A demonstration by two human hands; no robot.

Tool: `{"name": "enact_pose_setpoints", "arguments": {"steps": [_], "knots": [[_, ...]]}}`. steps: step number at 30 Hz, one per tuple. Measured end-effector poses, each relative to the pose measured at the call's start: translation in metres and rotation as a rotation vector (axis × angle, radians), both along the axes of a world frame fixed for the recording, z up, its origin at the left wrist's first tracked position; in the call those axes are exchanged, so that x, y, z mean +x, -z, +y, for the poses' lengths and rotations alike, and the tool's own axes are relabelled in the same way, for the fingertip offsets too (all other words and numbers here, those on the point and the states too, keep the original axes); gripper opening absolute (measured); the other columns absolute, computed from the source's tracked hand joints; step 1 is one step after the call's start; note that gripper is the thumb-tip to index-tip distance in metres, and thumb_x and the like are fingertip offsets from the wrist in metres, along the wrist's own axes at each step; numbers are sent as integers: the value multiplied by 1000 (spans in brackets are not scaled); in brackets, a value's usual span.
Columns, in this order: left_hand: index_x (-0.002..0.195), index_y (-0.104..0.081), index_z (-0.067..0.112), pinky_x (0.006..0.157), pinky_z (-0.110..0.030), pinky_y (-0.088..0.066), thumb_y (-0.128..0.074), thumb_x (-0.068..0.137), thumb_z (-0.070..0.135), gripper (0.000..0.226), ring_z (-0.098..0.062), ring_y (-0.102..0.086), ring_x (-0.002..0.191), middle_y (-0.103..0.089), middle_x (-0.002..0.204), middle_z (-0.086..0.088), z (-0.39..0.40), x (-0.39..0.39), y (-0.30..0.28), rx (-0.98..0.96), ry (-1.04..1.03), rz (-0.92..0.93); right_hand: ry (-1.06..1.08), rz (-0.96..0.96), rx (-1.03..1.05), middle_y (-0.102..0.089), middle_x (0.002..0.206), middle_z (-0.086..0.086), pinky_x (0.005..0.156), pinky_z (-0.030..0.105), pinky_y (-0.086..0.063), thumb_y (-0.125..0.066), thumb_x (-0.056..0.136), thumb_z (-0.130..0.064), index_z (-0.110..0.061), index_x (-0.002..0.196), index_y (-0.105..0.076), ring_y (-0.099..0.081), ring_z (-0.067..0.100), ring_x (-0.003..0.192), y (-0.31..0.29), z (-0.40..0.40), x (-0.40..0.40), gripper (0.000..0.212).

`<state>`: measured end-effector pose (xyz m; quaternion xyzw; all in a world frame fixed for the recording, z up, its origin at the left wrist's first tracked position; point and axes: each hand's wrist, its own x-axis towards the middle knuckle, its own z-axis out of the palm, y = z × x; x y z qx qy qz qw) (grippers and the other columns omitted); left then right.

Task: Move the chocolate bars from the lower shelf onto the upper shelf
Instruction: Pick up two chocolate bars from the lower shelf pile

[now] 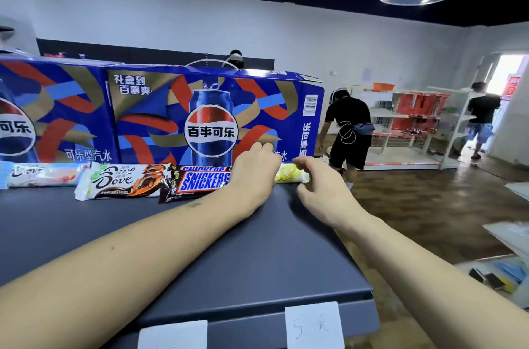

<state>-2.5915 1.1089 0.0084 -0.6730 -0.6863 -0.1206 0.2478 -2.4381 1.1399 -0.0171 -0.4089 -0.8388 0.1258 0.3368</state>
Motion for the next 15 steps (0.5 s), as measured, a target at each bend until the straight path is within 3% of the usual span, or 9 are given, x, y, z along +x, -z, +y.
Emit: {"name": "enact_pose_setpoints", "arguments": {"steps": [8, 12, 15], "knots": [[116, -61, 22, 69, -30, -33, -56, 91, 37, 30, -21, -50, 107, -56, 113, 0, -49, -20, -14, 39, 83, -26, 39, -73, -20, -54, 134, 1, 105, 28, -37, -58, 91, -22, -17, 134, -51, -49, 17, 126, 1, -26, -18, 44], [118, -60, 23, 72, -33, -42, -50, 91, 46, 37, -21, -52, 104, -56, 112, 1, -92, -40, -11, 1, 81, -62, 49, -128, -44, -50, 141, 2, 109, 32, -34, -58, 93, -36, -17, 140, -46, -44, 19, 131, 2, -48, -33, 52], [131, -51, 25, 81, -37, -45, -47, 92, 50, 46, -23, -52, 109, -56, 118, 0, -129, -54, -6, -45, 39, -81, 29, -172, -35, -47, 145, 2, 111, 34, -33, -57, 93, -42, -18, 143, -43, -41, 19, 134, 4, -73, -46, 57]]}}
